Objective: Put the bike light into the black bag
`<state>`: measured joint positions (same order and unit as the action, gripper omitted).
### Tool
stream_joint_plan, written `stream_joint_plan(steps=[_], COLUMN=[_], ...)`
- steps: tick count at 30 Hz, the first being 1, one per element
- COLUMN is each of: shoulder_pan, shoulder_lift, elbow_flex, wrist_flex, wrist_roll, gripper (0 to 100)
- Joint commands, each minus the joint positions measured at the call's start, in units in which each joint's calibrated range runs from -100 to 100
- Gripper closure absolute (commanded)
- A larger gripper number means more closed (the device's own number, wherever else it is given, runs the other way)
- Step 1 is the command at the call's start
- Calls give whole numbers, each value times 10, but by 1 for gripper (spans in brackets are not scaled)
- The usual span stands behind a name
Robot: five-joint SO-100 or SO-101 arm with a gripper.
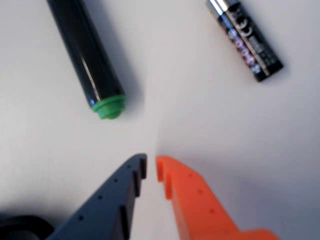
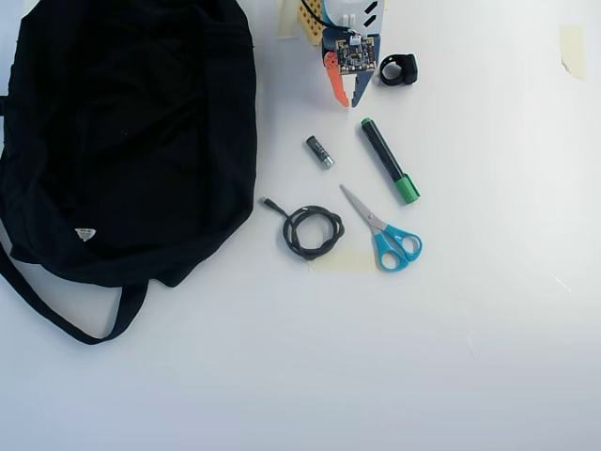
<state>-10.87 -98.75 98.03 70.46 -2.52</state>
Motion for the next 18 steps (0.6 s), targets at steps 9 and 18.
stream_joint_plan(steps=[9,18], shoulder_pan=[1,-5], shoulder_lift=[-9,-3], elbow_flex=[12,-40], wrist_flex=[18,2], wrist_roll=[1,2], gripper=[98,98])
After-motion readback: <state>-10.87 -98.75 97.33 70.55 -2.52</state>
